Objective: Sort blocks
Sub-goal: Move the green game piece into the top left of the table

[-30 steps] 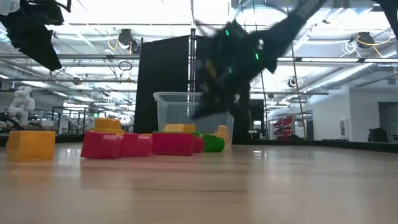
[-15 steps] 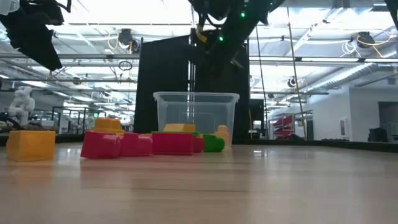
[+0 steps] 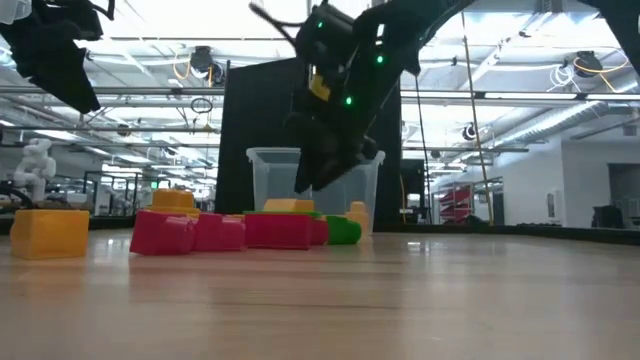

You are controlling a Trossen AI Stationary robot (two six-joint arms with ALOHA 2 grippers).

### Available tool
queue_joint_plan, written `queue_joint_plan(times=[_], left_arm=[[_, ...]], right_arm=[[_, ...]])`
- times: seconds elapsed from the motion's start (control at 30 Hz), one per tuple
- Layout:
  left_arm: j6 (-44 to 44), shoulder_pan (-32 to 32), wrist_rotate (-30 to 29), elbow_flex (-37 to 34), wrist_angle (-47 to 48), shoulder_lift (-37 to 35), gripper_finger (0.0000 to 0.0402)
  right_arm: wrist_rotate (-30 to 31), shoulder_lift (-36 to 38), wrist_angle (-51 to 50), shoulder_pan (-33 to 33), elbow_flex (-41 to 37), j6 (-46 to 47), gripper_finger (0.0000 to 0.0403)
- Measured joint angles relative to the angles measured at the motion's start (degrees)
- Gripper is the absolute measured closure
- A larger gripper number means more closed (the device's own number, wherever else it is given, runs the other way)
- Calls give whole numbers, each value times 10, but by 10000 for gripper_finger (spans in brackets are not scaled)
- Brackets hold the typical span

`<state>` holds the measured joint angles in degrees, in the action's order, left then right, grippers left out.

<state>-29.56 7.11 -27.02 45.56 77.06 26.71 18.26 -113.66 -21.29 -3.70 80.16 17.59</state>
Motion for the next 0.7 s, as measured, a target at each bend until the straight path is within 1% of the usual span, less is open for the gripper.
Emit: queue_joint_plan(times=[0.1,0.2,0.33,0.43,0.63,0.7], left_arm=[[0,0,0,0,0,0,114],[0,0,0,0,0,0,114],[0,0,0,0,0,0,114],[0,0,0,0,0,0,114],[0,0,-1,0,0,0,114],[0,0,-1,0,0,0,114]], right_arm=[[32,-14,1,-1,0,-8,171],[58,-18,-1,-1,0,-16,183],[87,-16,20,-1,0,-52,198],[86,-16,42,-1,0,-65,201],[84,-23,51,-10,0,-67,202],[69,-30,58,-15,0,-68,202]])
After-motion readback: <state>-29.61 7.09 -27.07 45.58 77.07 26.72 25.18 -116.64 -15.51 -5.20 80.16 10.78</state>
